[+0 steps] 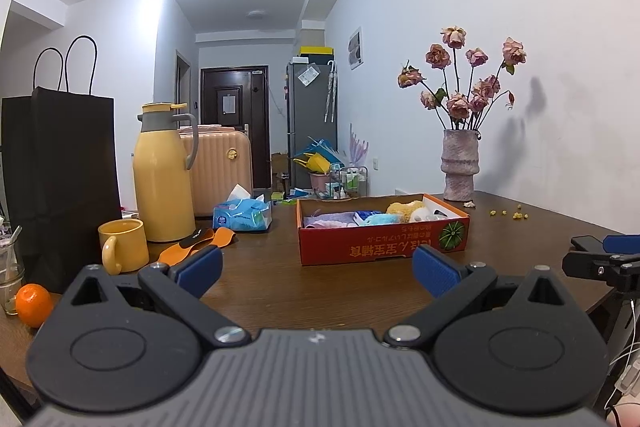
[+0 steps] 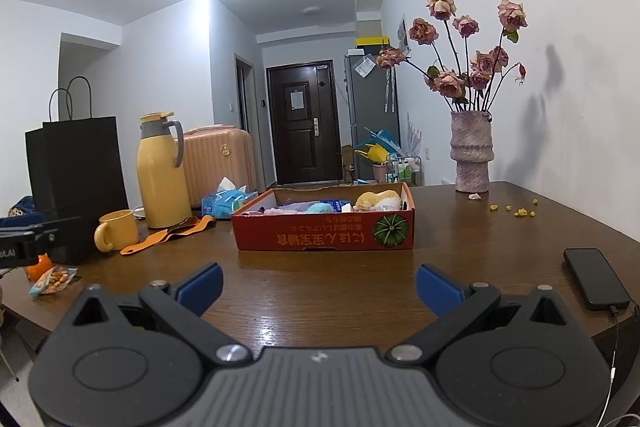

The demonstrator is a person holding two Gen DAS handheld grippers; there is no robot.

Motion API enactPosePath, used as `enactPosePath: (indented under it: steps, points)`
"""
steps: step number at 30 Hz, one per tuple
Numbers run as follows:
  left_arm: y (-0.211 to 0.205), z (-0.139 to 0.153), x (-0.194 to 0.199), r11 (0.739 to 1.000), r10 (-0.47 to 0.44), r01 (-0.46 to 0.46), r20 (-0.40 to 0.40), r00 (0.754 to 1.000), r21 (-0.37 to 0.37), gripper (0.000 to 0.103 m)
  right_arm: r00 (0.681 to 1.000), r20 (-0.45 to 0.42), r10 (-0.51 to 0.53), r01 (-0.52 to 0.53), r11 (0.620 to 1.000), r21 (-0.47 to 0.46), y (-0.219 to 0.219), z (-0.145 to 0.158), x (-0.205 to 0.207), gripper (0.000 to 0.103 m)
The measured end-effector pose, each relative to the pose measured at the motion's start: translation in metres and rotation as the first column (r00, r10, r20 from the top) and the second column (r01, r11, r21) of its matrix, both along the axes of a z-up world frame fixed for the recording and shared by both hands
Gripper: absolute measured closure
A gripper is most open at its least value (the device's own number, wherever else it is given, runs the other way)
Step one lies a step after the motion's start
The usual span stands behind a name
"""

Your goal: Organize soft objects

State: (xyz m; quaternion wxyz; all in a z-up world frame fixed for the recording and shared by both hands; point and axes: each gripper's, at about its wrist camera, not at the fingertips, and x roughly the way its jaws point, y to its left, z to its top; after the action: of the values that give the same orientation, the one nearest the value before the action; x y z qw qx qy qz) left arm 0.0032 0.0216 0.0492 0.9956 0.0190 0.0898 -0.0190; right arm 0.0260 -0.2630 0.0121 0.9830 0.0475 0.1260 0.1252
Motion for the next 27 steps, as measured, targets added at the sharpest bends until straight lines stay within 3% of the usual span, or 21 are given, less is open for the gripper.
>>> enactPosePath:
  steps: [27]
  points:
    - [-0.0017,-0.0005,-0.0008,1.000,-0.002,0.002,-0.001,1.000,-0.001,0.000,1.000,0.000,0.001,-0.001,1.000,0.002,0.0010,-0.0028,-0.0010,0.000]
